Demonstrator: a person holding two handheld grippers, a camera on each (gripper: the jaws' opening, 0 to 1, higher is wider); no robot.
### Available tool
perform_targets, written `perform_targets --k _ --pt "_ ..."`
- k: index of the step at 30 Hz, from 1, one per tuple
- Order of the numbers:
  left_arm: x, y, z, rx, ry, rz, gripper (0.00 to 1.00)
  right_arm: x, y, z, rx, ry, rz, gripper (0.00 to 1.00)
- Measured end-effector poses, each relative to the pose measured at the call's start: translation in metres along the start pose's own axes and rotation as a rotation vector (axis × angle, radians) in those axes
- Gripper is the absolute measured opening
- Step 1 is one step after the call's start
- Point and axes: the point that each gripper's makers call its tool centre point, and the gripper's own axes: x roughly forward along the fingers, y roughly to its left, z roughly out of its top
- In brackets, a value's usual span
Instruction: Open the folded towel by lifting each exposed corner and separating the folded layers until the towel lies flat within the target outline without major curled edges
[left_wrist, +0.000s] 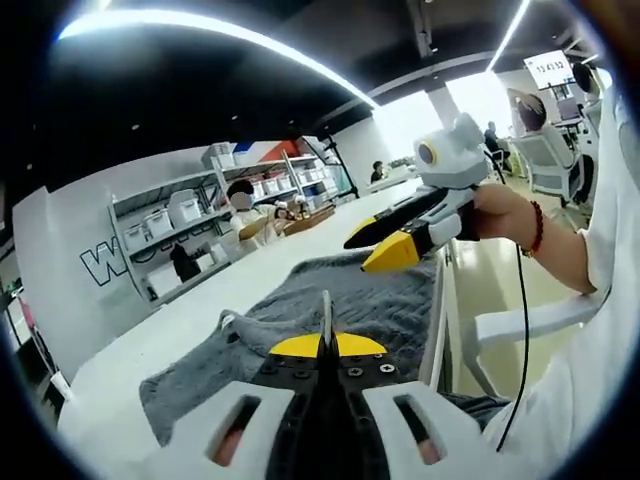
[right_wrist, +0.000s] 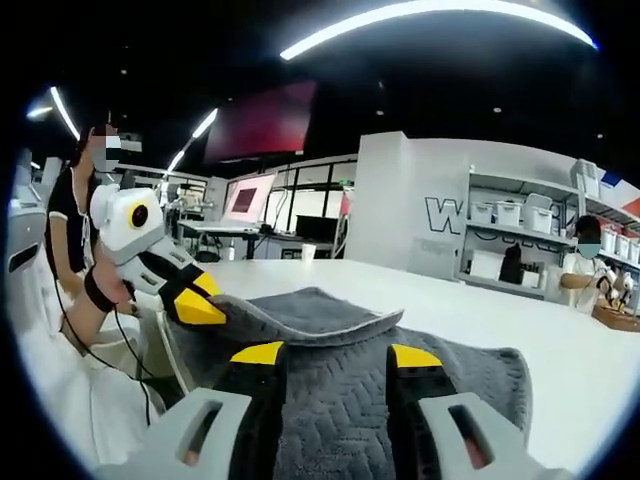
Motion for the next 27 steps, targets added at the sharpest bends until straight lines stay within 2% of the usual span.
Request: perform_targets --k 9,16,22,27 --pt "-0.004 -0.001 0.005 0.024 0.0 0.001 0.02 0.012 0.004 0.017 -0.011 -0.022 0.017 0.35" --pt "-0.005 0.0 0.007 0.028 -0.002 0.003 0.02 0.017 0.003 0.02 -0.008 -0.022 0.017 0.35" --pt "-0.009 0.002 0.009 0.043 -0.011 0.018 0.02 0.032 -0.001 0.012 0.026 -0.003 0.013 0.32" --pt "-0.009 0.0 0.008 0.048 -0.011 0.007 0.02 0.038 0.0 0.013 0.033 -0.007 0.01 0.32"
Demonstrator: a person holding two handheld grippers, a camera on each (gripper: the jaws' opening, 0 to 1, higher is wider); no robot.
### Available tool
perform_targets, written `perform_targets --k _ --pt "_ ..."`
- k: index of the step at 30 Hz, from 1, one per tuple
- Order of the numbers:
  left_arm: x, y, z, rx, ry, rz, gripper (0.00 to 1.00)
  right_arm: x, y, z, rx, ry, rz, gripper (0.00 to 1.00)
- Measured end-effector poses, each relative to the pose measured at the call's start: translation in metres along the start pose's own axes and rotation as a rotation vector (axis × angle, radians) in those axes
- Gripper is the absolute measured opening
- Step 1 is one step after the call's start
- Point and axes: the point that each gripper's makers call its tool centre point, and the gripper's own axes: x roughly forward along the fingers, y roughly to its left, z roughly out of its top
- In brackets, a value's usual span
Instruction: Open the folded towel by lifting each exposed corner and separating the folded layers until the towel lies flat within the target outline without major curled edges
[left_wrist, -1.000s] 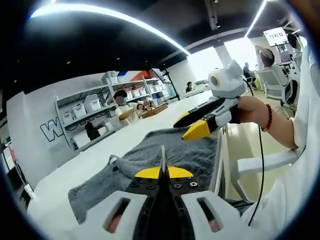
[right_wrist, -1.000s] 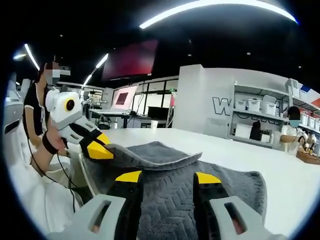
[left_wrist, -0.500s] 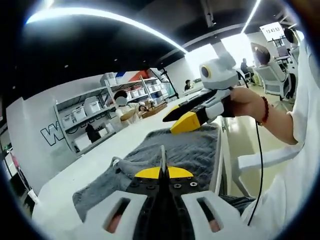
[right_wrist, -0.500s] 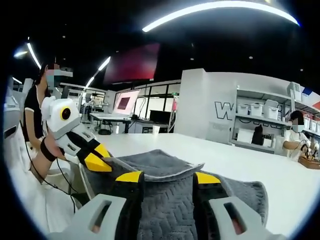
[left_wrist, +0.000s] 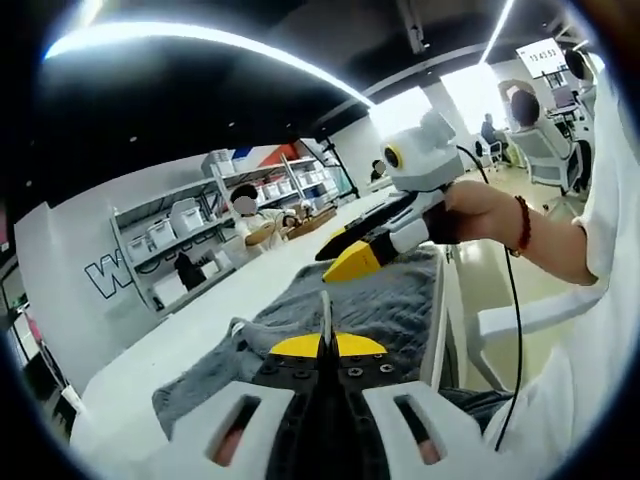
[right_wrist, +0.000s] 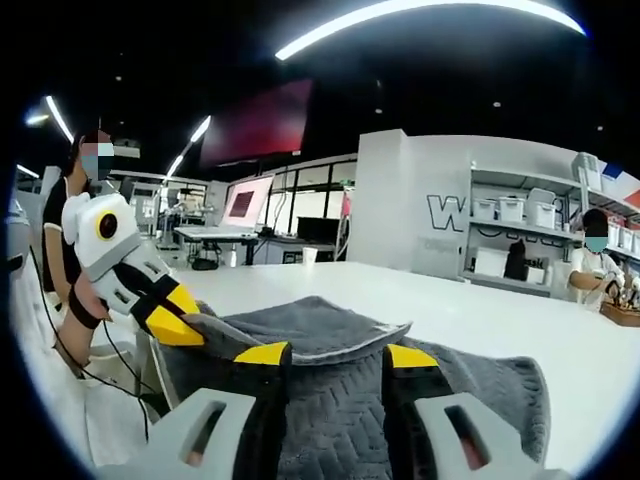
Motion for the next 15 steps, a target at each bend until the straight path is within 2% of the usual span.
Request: perform_targets --k 4,10,15 --pt "-0.003 0.003 -0.001 -0.01 -0.008 0.006 0.02 0.003 0.0 0.0 -0.001 0.011 -0.001 0.32" --pt "-0.006 0.004 0.0 -0.019 -0.022 0.009 0.02 0.022 0.004 -0.005 -0.016 0.069 0.008 0.32" --pt "-0.007 0.005 -0.002 -0.023 -0.02 0.005 0.02 0.027 0.009 -0.003 0.024 0.053 0.042 0.32"
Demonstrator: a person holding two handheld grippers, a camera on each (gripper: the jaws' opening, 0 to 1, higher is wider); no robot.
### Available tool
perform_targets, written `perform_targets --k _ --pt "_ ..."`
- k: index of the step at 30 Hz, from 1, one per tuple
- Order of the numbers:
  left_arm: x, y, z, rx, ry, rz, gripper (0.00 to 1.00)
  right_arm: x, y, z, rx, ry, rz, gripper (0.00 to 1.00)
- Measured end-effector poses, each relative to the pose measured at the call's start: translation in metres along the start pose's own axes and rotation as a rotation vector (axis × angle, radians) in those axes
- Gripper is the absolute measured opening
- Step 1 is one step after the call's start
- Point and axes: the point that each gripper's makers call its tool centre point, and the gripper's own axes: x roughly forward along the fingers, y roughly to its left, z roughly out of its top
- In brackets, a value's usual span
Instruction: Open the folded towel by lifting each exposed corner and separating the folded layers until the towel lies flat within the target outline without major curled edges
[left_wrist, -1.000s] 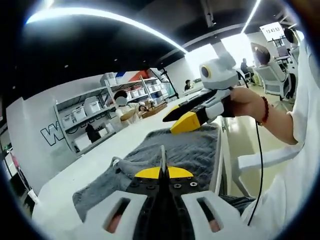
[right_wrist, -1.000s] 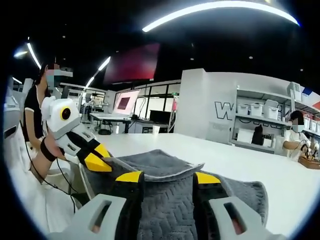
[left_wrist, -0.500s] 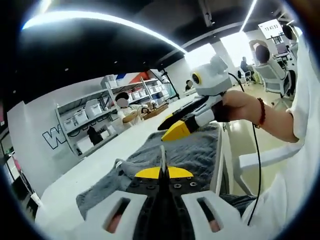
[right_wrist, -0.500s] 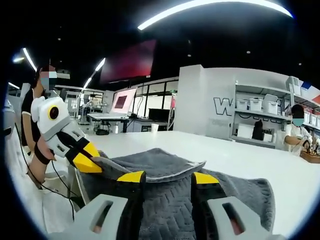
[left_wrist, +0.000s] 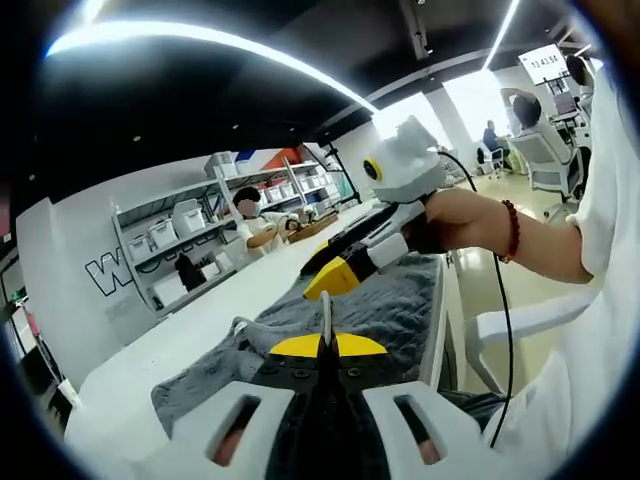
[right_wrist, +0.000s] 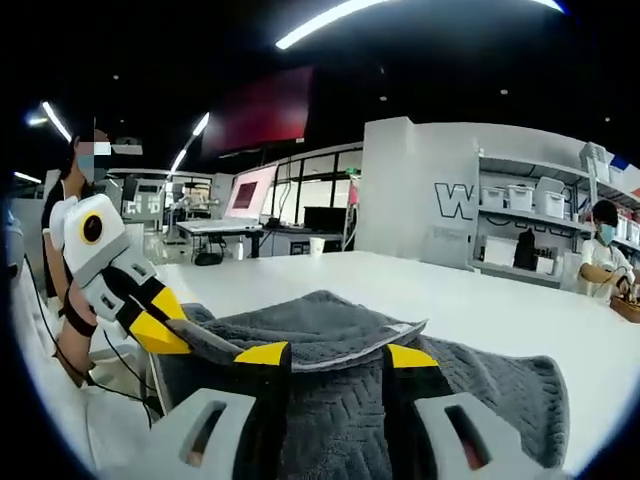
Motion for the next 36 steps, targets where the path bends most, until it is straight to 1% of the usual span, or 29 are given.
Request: perform_targets --k 3,5,9,17,24,25,26,28,29,30,31,32,33,36 --pt "-0.001 0.0 -0.001 -0.004 -0.003 0.003 0.02 0.005 0.0 -0.002 0.006 0.008 0.003 0.32" --pt "-0.002 0.0 -0.002 -0.007 -0.005 0.006 0.02 0.008 0.001 -0.003 0.046 0.012 0.017 0.33" --pt "-0.004 -0.001 -0.005 -0.023 -0.009 0.006 0.02 0.013 0.001 -0.007 0.045 0.034 0.011 0.33" --pt "-0.006 0.0 -0.006 -0.031 -0.01 0.016 0.02 0.018 0.001 -0.006 0.054 0.044 0.016 0.33" --pt "-0.008 -0.003 -0.007 -0.035 -0.014 0.01 0.02 0.022 -0.002 -0.006 0.05 0.061 -0.002 0.32" --pt "-0.01 -0.002 -0.008 -0.039 -0.02 0.012 0.02 0.025 -0.006 -0.005 0.059 0.059 -0.016 0.31" --pt "-0.01 -0.001 -0.009 -0.041 -0.022 0.013 0.02 0.025 -0.01 -0.003 0.082 0.044 -0.05 0.29" --pt "-0.011 0.0 -0.011 -0.059 -0.024 0.008 0.02 0.027 -0.01 -0.001 0.062 0.039 -0.045 0.3" --pt "-0.012 0.001 -0.011 -0.071 -0.032 0.01 0.02 0.03 -0.008 -0.002 0.072 0.049 -0.036 0.3" --pt "-0.012 0.002 -0.011 -0.069 -0.036 0.01 0.02 0.03 -0.009 -0.001 0.082 0.046 -0.041 0.29" --pt "-0.012 0.002 -0.011 -0.066 -0.038 0.009 0.02 0.032 -0.01 0.002 0.076 0.027 -0.05 0.29" --pt "-0.012 0.002 -0.011 -0.066 -0.036 0.01 0.02 0.035 -0.01 0.002 0.066 0.035 -0.046 0.29" --pt "-0.012 0.003 -0.012 -0.068 -0.034 0.012 0.02 0.037 -0.01 -0.001 0.068 0.058 -0.041 0.29" --pt "-0.012 0.004 -0.014 -0.077 -0.034 0.012 0.02 0.041 -0.012 0.0 0.062 0.06 -0.054 0.28"
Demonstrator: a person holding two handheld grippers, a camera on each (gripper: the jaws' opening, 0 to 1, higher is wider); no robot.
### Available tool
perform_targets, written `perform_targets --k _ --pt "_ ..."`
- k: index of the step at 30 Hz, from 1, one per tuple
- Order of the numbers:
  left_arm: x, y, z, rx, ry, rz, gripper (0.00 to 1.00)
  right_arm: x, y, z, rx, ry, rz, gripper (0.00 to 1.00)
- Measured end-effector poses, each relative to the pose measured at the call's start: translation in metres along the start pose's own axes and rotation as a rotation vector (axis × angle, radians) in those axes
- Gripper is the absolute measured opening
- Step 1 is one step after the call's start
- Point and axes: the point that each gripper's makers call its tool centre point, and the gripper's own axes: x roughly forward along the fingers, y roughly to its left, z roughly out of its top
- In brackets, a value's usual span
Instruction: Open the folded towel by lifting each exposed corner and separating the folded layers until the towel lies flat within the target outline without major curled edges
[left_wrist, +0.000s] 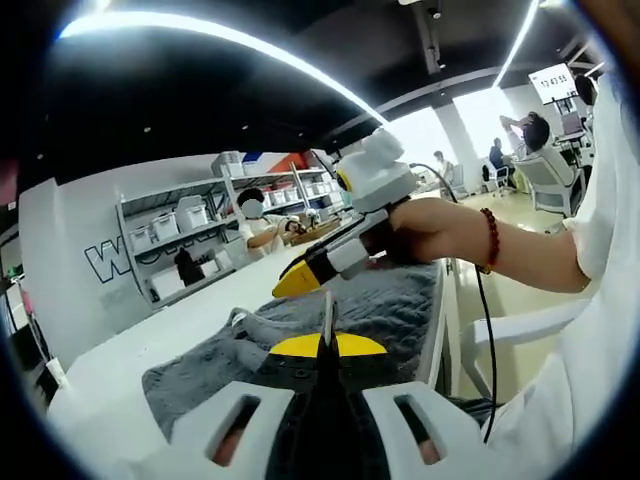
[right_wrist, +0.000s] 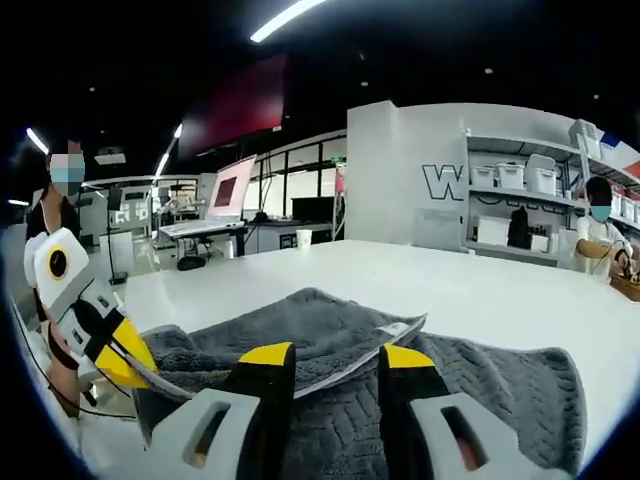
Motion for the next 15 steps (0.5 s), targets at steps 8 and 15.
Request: perform_targets --k 8,15 --pt "0.002 0.003 -0.004 -0.015 -0.002 -0.005 0.02 0.013 -0.008 0.001 -0.006 0.033 -0.011 0.28" --pt "0.003 0.006 -0.005 -0.021 -0.006 -0.004 0.02 0.02 -0.006 -0.004 -0.016 0.064 0.0 0.28"
